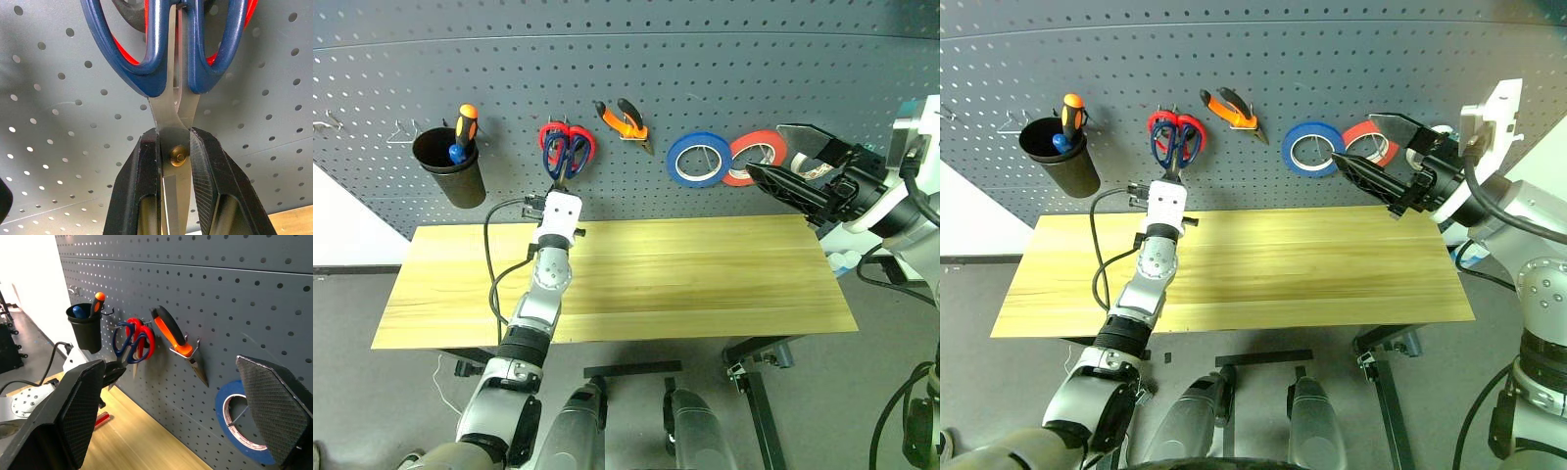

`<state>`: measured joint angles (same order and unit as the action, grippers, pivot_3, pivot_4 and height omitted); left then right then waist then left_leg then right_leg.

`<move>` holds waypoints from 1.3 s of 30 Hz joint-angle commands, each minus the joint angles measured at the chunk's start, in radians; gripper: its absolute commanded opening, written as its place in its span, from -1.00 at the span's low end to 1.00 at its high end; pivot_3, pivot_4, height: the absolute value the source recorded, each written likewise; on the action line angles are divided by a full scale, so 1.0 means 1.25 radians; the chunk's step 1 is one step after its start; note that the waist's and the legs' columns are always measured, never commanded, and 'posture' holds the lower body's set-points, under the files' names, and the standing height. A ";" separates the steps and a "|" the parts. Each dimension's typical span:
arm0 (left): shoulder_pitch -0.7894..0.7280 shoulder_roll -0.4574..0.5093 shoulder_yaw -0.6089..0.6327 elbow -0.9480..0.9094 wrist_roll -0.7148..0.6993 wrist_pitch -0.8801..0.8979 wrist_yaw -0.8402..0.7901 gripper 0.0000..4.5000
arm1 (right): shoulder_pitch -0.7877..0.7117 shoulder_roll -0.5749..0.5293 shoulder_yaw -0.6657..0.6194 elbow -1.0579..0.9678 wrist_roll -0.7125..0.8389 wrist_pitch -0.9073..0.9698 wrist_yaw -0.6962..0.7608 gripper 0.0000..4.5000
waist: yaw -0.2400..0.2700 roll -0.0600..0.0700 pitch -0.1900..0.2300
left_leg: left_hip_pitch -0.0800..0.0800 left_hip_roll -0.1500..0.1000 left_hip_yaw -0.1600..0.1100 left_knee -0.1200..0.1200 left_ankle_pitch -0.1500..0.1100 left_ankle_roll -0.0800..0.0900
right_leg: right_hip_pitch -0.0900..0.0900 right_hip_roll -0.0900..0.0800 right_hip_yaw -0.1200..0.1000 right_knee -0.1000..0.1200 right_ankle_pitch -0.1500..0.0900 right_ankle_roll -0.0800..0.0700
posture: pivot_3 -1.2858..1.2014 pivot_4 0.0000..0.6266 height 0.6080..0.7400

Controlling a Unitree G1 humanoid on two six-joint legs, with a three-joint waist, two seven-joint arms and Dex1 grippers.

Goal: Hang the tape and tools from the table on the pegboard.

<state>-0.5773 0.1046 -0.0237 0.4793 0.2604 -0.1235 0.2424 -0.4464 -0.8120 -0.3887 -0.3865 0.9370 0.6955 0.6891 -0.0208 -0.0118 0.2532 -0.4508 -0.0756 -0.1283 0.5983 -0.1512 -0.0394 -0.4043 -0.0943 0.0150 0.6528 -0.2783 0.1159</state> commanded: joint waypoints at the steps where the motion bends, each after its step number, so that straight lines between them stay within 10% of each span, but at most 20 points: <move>1: 0.007 -0.006 0.000 0.013 -0.006 0.021 -0.001 -0.77 | 0.005 -0.017 -0.028 -0.032 0.024 0.002 0.010 1.00 | 0.000 0.000 0.000 | 0.000 0.000 0.000 0.000 0.000 0.000 | 0.000 0.000 0.000 0.000 0.000 0.000 | -0.07 -0.27 0.97; 7: 0.021 -0.013 -0.004 -0.017 -0.009 0.038 -0.003 -0.77 | 0.007 -0.018 -0.026 -0.036 0.026 0.002 0.012 1.00 | 0.000 0.000 0.000 | 0.003 0.000 0.000 0.000 0.000 0.000 | 0.003 0.000 0.001 0.000 0.000 0.000 | -0.07 -0.28 0.97; 19: 0.073 -0.015 -0.013 -0.080 0.003 0.084 -0.012 0.95 | 0.001 -0.013 -0.019 -0.031 0.017 -0.003 0.009 1.00 | 0.000 0.000 0.000 | 0.004 0.000 0.001 -0.001 0.000 0.000 | 0.003 0.000 0.001 -0.001 0.000 0.000 | -0.07 -0.30 0.97; 30: 0.266 -0.024 -0.029 -0.357 0.008 0.351 -0.100 0.95 | 0.009 -0.013 -0.022 -0.033 0.009 -0.008 0.011 1.00 | 0.001 0.000 0.000 | 0.005 0.000 0.001 -0.002 0.000 0.000 | 0.003 0.000 0.002 -0.001 0.000 0.000 | -0.07 -0.34 0.97; 39: 0.194 -0.082 0.082 -0.323 -0.061 0.573 -0.067 0.95 | 0.009 -0.002 -0.007 -0.026 -0.007 -0.015 0.015 1.00 | 0.003 0.000 0.000 | 0.004 0.000 0.001 -0.001 0.000 0.000 | 0.004 0.000 0.001 -0.002 0.000 0.000 | -0.05 -0.36 0.97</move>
<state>-0.3239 0.0093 0.0568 0.0778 0.2062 0.5667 0.1521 -0.4307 -0.8117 -0.3853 -0.3987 0.9257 0.6979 0.7049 -0.0174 -0.0119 0.2528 -0.4452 -0.0752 -0.1269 0.5966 -0.1516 -0.0391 -0.3999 -0.0942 0.0166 0.6508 -0.2784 0.1160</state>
